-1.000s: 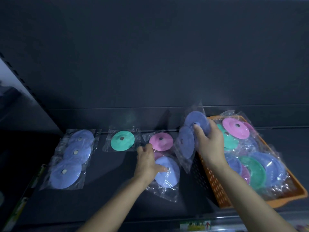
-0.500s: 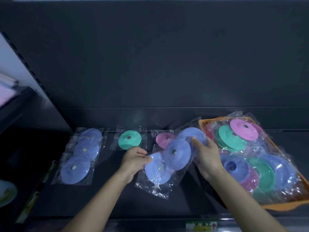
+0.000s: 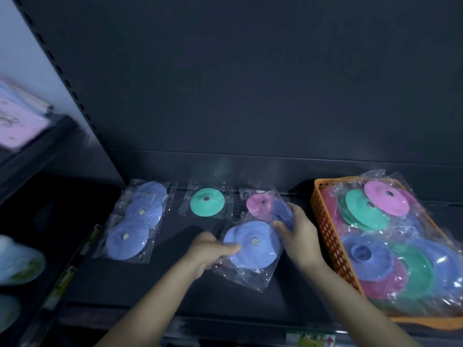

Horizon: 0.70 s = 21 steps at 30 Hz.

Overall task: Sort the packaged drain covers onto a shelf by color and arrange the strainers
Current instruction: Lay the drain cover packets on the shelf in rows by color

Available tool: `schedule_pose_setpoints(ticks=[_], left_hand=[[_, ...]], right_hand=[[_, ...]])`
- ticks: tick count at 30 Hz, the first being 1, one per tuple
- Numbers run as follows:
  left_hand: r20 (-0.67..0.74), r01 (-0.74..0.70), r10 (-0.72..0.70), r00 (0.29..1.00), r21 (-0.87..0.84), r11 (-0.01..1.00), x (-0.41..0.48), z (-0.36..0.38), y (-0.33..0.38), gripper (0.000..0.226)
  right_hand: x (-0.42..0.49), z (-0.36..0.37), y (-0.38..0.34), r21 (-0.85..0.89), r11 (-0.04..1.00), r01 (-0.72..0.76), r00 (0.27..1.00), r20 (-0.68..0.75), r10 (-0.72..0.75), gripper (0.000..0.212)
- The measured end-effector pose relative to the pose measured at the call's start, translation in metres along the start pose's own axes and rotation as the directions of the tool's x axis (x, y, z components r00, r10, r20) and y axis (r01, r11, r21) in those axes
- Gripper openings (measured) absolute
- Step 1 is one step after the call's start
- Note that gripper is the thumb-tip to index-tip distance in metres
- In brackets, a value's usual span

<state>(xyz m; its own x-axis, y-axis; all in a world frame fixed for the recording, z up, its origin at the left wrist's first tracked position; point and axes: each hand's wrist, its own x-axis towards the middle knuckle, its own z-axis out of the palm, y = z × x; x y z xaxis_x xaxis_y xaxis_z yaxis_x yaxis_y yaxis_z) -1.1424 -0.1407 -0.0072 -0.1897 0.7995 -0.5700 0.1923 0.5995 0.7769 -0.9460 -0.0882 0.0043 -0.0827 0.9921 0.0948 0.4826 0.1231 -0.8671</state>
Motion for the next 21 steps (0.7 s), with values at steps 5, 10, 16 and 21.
schedule_pose_setpoints(ticks=[5, 10, 16, 21], left_hand=[[0.061, -0.041, 0.053, 0.997, -0.179, 0.983, 0.002, -0.011, 0.004, 0.023], [0.076, -0.132, 0.159, 0.984, -0.274, 0.953, -0.004, -0.020, 0.012, 0.020], [-0.135, -0.256, 0.250, 0.959, -0.030, 0.966, -0.009, -0.022, 0.016, 0.011], [-0.196, -0.319, 0.295, 0.935, -0.102, 0.942, -0.018, -0.024, 0.019, 0.008]], right_hand=[[0.004, -0.013, 0.011, -0.203, 0.977, 0.062, 0.997, -0.025, -0.068, 0.034], [-0.001, -0.005, 0.028, -0.499, 0.848, 0.179, 0.969, 0.240, -0.062, 0.041], [0.006, -0.010, 0.025, -0.538, 0.819, 0.199, 0.935, 0.354, 0.005, 0.036], [0.021, -0.026, -0.008, -0.371, 0.916, 0.150, 0.919, 0.394, 0.009, 0.033]])
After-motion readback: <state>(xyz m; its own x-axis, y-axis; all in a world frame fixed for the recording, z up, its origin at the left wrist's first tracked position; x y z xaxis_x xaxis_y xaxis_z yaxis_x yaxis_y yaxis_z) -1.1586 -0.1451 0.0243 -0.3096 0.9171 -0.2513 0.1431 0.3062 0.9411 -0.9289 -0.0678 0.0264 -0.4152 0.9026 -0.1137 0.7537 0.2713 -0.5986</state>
